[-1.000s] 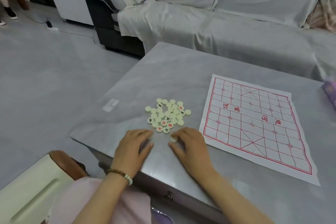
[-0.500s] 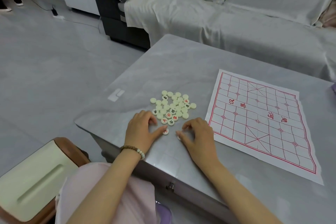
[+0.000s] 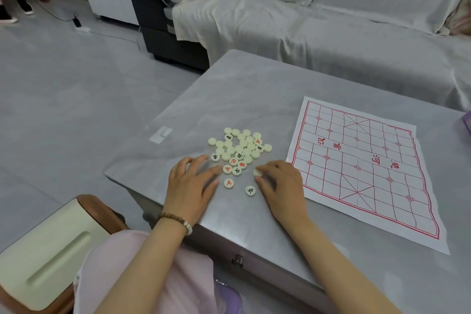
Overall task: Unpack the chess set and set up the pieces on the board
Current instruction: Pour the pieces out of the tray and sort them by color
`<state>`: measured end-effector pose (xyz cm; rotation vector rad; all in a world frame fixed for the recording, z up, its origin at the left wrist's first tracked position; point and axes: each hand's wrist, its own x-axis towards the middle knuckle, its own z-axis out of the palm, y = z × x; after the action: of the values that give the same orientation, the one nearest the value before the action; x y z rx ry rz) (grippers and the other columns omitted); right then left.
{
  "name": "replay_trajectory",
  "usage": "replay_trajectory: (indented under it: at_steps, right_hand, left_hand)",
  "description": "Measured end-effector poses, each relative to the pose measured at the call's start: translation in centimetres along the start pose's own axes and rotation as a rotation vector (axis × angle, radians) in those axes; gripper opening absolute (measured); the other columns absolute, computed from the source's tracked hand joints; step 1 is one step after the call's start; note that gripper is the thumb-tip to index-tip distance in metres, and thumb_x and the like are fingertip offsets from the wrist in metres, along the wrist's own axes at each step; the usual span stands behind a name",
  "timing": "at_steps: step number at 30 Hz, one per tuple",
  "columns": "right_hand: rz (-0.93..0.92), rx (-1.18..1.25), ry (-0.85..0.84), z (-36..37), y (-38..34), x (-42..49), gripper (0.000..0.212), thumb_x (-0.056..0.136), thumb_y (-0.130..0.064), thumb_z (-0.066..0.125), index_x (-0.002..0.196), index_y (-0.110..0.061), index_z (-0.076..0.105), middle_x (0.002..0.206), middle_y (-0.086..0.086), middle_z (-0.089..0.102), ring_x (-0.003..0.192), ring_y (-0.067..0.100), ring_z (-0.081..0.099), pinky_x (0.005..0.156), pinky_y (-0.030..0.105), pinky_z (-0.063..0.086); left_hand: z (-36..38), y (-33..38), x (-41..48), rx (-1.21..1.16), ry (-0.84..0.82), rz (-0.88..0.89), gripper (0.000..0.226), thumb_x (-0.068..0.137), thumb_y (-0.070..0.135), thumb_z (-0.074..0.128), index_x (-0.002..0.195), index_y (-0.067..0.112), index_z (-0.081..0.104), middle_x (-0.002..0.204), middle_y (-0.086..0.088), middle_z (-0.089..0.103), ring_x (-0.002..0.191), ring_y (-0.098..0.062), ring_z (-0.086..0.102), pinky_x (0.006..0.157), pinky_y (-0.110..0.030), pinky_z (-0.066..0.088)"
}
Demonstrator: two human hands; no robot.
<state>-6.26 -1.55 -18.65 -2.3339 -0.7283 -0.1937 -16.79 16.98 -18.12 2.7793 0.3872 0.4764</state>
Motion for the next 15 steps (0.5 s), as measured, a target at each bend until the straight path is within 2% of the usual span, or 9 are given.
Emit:
replay_trajectory:
  at_steps: [2, 4, 7, 9, 12, 15]
  right_hand:
    - [0.025, 0.049, 0.000, -0.1, 0.1, 0.1, 0.015, 0.083, -0.026, 0.068, 0.096, -0.020, 0.071, 0.091, -0.006, 0.061, 0.088, 0.012, 0.053, 0.079, 0.024, 0.035]
    - [0.028, 0.075, -0.004, -0.2, 0.0, 0.1, 0.014, 0.083, -0.028, 0.068, 0.095, -0.021, 0.070, 0.087, -0.007, 0.059, 0.086, 0.011, 0.051, 0.079, 0.027, 0.038]
    - [0.067, 0.103, -0.036, -0.4, -0.3, 0.6, 0.013, 0.086, -0.033, 0.064, 0.086, -0.021, 0.069, 0.082, -0.008, 0.059, 0.081, 0.011, 0.048, 0.079, 0.031, 0.039]
    - [0.114, 0.115, -0.057, -0.5, -0.6, 1.2, 0.015, 0.086, -0.035, 0.064, 0.080, -0.022, 0.068, 0.080, -0.008, 0.057, 0.078, 0.011, 0.046, 0.077, 0.032, 0.039]
    - [0.127, 0.057, -0.053, -0.3, -0.8, 1.7, 0.014, 0.082, -0.035, 0.068, 0.078, -0.024, 0.061, 0.083, -0.008, 0.055, 0.079, 0.010, 0.047, 0.076, 0.030, 0.037]
    - [0.091, 0.099, -0.038, -0.2, -0.8, 2.2, 0.012, 0.085, -0.033, 0.065, 0.090, -0.023, 0.066, 0.091, -0.006, 0.056, 0.086, 0.010, 0.050, 0.082, 0.031, 0.038]
  left_hand:
    - [-0.1, 0.0, 0.2, -0.142, 0.015, -0.060, 0.023, 0.089, 0.038, 0.054, 0.108, 0.031, 0.065, 0.114, 0.009, 0.057, 0.106, -0.013, 0.038, 0.088, -0.027, 0.027]
    - [-0.1, -0.1, 0.6, -0.286, 0.021, -0.112, 0.016, 0.084, 0.031, 0.064, 0.100, 0.029, 0.066, 0.101, 0.012, 0.059, 0.095, -0.009, 0.041, 0.084, -0.027, 0.032]
    - [0.0, -0.1, 1.2, -0.371, 0.015, -0.147, 0.009, 0.083, 0.035, 0.065, 0.087, 0.027, 0.064, 0.085, 0.016, 0.058, 0.086, -0.007, 0.045, 0.078, -0.027, 0.037]
    - [0.1, 0.0, 1.7, -0.377, -0.018, -0.175, 0.015, 0.084, 0.039, 0.061, 0.078, 0.026, 0.063, 0.076, 0.016, 0.056, 0.081, -0.008, 0.045, 0.073, -0.026, 0.035]
    - [0.2, 0.2, 2.2, -0.348, 0.003, -0.211, 0.022, 0.081, 0.041, 0.065, 0.072, 0.022, 0.059, 0.074, 0.010, 0.057, 0.079, -0.011, 0.047, 0.071, -0.027, 0.039]
    - [0.1, 0.0, 2.5, -0.328, 0.061, -0.208, 0.023, 0.078, 0.041, 0.068, 0.084, 0.021, 0.057, 0.084, 0.007, 0.053, 0.084, -0.013, 0.048, 0.073, -0.025, 0.040]
